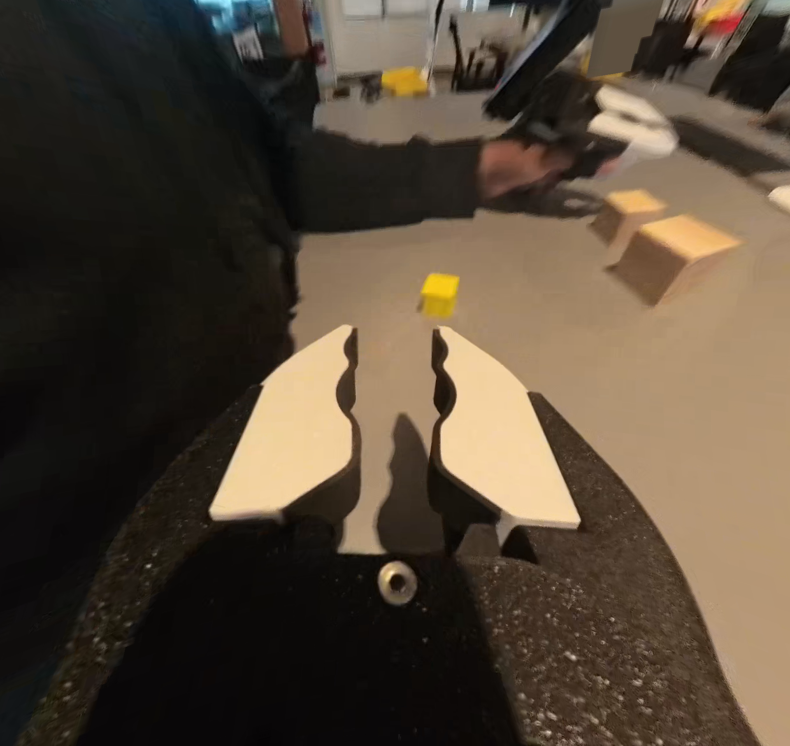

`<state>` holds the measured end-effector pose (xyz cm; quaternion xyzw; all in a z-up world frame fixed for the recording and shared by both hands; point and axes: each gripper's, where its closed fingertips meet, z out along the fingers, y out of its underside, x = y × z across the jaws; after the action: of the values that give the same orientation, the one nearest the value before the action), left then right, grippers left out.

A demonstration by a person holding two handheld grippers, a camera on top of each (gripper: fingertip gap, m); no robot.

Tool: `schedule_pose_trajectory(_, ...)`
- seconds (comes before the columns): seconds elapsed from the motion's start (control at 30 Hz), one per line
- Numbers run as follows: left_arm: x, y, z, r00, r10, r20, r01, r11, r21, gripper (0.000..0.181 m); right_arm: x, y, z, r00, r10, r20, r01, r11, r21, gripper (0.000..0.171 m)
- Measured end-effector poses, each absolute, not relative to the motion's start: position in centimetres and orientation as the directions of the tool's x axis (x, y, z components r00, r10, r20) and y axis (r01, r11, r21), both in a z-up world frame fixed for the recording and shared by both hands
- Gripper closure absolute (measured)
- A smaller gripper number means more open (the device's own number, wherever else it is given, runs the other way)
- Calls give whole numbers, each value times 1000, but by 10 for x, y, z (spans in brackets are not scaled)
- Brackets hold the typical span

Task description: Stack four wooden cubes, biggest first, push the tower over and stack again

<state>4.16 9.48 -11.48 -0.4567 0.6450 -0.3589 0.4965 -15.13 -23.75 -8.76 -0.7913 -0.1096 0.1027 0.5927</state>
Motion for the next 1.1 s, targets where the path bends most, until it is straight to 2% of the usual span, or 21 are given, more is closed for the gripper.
schedule_pose_trajectory(0.13, 46, 95, -123, -87, -935, -345, -289, 355, -889, 179, -196, -275, -103, 967, 248, -51, 56, -406, -912, 133)
schedule_pose_trajectory(0.33, 47, 90, -129, -104, -906, -409, -309, 421, -853, 178, -221, -275, -138, 981, 192, -30, 71, -500, -863, 129)
schedule_pose_trajectory(0.53, 45, 90, -126, -98, -909, -405, -286, 415, -864, 179, -220, -272, -171, 988, 154, 12, 104, -603, -791, 131)
schedule_pose_trajectory(0.63, 45, 91, -123, -97, -920, -379, -278, 391, -877, 179, -212, -272, -179, 991, 131, 35, 111, -635, -765, 139)
schedule_pose_trajectory(0.87, 44, 96, -119, -82, -943, -321, -264, 332, -906, 181, -201, -258, -164, 987, 111, -119, -24, -625, -780, 149)
schedule_pose_trajectory(1.0, 45, 98, -120, -77, -948, -310, -276, 319, -907, 181, -172, -213, -140, 997, 50, -57, -19, -554, -832, 149)
schedule_pose_trajectory(1.1, 44, 98, -119, -76, -950, -304, -268, 313, -911, 181, -148, -167, -129, 998, -55, -27, -53, -536, -843, 149)
